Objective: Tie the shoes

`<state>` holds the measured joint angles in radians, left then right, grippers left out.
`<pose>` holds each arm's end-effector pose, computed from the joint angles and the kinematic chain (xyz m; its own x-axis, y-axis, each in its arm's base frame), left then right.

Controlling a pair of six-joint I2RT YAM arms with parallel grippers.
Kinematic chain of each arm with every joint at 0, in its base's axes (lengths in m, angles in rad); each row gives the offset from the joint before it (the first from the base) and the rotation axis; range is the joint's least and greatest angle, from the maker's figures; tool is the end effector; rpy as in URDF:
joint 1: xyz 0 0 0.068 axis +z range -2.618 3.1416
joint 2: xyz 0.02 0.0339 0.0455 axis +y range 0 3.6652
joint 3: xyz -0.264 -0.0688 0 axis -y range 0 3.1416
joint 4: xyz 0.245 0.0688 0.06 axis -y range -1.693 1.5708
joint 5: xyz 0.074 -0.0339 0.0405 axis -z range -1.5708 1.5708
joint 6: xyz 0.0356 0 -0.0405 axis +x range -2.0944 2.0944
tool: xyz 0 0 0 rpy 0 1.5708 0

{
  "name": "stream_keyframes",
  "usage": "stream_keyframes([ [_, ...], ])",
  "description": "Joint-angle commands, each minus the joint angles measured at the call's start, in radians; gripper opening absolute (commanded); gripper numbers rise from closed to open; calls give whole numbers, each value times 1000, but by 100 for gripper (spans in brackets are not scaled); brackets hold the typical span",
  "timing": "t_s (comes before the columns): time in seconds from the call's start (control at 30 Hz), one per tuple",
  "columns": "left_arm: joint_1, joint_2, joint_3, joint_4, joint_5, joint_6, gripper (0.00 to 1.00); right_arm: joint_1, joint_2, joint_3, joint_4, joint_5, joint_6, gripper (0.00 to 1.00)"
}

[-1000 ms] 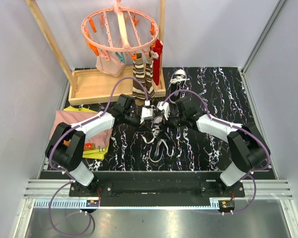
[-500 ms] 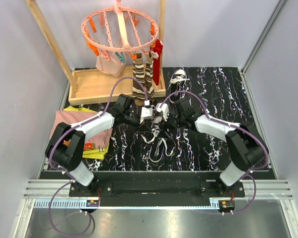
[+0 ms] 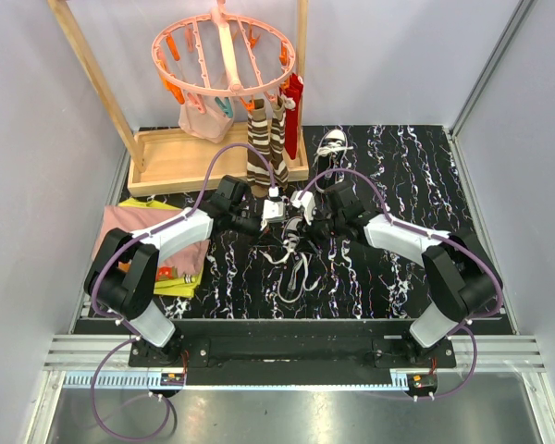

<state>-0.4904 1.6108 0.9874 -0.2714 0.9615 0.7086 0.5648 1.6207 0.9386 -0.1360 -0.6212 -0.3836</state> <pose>0.2717 -0.1781 0.2094 -0.0525 0.4502 -0.8914 0.9961 -0.0393 -0.0785 0.2690 0.1950 0.1942 -0.2830 -0.5396 -0.7929 -0.9460 0.2933 0.1381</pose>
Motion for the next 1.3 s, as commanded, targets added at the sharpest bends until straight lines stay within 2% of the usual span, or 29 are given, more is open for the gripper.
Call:
stream_keyframes([
  [0.0,6,-31,13,14,42,9,0,-2,-32,26,26,-5,2,35],
  [0.2,10,-42,8,8,45,17,0,-3,-31,28,26,-18,-15,19],
  [0.23,12,-43,7,5,43,19,0,-3,-33,25,26,-20,-17,18],
  [0.27,12,-45,8,3,45,22,0,-2,-35,26,24,-21,-15,24],
  [0.3,15,-46,5,1,46,23,0,-2,-35,26,21,-22,-12,35],
  [0.33,13,-48,4,1,46,25,0,-2,-32,32,15,-18,-5,52],
  [0.4,13,-48,2,-3,48,29,0,-9,-27,42,4,-11,6,52],
  [0.6,13,-46,7,-6,51,31,0,-48,19,89,-40,-61,32,43],
  [0.8,13,-43,11,-8,51,34,0,-48,33,106,-76,-106,25,44],
  [0.97,13,-42,10,-9,51,31,0,-48,33,109,-108,-136,9,53],
  [1.0,13,-42,10,-9,51,31,0,-48,27,109,-112,-135,11,59],
  [1.1,13,-43,10,-9,52,31,0,-51,28,114,-119,-144,12,65],
  [1.13,15,-42,10,-9,51,32,0,-55,28,117,-120,-150,15,65],
  [1.17,13,-42,8,-8,54,31,0,-57,34,120,-122,-170,18,58],
  [1.2,13,-42,10,-9,52,31,0,-63,41,127,-128,-181,25,40],
  [1.27,15,-43,13,-11,49,34,0,-74,42,132,-129,-190,28,31],
])
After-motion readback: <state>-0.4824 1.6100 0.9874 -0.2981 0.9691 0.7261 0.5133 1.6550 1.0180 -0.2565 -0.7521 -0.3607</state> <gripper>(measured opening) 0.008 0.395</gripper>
